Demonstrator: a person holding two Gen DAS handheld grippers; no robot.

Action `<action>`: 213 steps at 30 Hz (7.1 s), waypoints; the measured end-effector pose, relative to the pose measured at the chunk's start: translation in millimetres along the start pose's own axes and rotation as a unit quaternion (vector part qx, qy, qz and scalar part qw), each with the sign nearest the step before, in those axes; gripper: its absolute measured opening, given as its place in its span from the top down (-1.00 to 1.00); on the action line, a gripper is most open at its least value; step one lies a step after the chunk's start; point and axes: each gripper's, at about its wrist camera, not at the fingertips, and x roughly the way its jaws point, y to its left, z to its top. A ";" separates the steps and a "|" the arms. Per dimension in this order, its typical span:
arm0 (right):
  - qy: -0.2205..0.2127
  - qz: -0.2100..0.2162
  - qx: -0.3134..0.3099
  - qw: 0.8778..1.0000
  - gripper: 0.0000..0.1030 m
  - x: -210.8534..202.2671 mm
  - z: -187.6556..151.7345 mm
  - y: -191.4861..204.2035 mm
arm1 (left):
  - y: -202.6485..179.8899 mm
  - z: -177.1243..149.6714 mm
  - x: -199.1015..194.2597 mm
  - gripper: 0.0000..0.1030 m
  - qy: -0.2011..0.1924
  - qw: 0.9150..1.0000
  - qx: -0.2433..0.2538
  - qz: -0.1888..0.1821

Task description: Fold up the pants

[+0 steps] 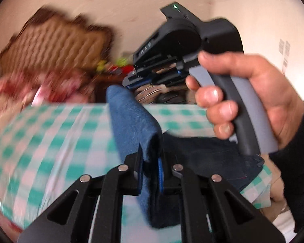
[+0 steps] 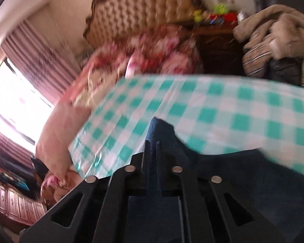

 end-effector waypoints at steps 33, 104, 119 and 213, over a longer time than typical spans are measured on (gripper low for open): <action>0.072 0.046 0.223 0.971 0.64 -1.8 -144.0 -276.8 | -200.3 -109.2 101.1 0.79 0.047 0.979 0.201 -0.003; -0.149 -0.326 0.046 0.933 0.13 -148.4 -191.1 -279.7 | -132.4 -45.3 201.8 0.23 0.152 0.984 0.078 -0.046; -0.073 -0.373 0.039 0.924 0.03 -65.4 -214.1 -286.6 | -106.4 -32.4 210.4 -0.29 0.169 0.984 0.023 -0.052; -0.023 -0.375 0.099 0.922 -0.52 -76.9 -248.7 -250.1 | -118.7 -8.4 281.7 -0.97 0.251 0.966 0.059 0.005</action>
